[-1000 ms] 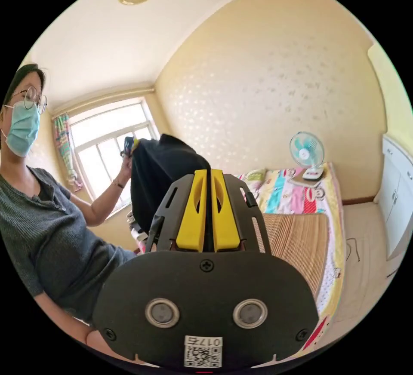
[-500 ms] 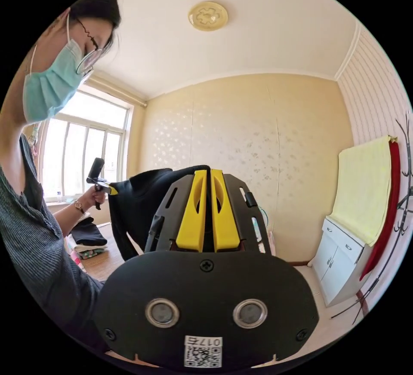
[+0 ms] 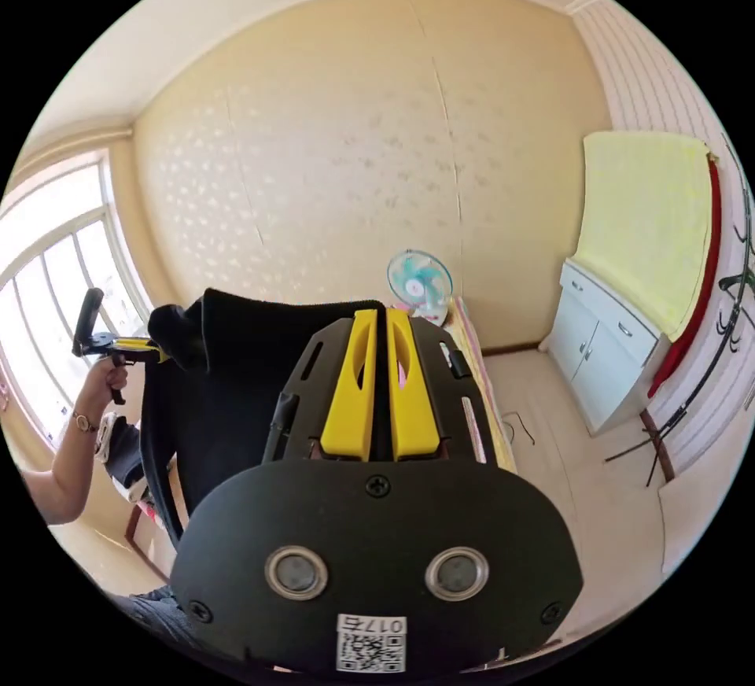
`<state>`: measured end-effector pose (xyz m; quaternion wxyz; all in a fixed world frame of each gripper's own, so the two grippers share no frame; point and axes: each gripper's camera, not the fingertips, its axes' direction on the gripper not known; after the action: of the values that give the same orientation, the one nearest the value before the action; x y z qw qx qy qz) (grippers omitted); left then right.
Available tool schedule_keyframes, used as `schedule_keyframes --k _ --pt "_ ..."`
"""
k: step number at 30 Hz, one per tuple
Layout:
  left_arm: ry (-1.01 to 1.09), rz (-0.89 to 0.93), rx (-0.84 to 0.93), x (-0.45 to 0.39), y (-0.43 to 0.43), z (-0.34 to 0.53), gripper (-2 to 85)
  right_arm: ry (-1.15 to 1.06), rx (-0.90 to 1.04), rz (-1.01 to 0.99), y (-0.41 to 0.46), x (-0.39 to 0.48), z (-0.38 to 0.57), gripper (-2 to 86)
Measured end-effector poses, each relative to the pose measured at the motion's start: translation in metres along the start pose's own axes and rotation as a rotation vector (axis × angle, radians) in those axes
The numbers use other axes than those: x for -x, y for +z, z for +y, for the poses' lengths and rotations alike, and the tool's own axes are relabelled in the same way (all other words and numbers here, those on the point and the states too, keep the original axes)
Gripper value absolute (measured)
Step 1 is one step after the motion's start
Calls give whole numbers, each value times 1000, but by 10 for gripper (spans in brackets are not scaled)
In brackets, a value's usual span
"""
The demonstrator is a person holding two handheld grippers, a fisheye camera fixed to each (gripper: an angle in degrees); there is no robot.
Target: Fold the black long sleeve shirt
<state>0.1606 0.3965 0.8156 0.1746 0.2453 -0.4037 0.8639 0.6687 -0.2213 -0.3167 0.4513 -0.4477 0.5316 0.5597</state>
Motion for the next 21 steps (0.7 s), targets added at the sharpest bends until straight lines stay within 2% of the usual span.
schedule_keyframes --k 2,4,6,9,11,14,18,21 --pt "-142 -60 90 63 60 -35 61 18 264 25 135 -14 -6 18" --pt "-326 -147 172 129 112 -43 80 76 448 -5 204 -23 18 15" --pt "-617 -199 253 191 158 -11 79 84 504 -98 240 -23 60 12" --pt "-591 -7 233 204 202 42 83 5 699 -119 295 -11 157 7" --pt "-545 -37 370 202 237 80 91 -26 918 -169 336 -3 244 6" --pt "-544 -117 592 208 289 147 114 27 1105 -213 367 1 323 6" --pt "-670 -165 720 257 320 203 135 44 1218 -216 394 11 369 6" --pt "-649 -166 821 290 340 221 135 60 1256 -236 414 21 385 6"
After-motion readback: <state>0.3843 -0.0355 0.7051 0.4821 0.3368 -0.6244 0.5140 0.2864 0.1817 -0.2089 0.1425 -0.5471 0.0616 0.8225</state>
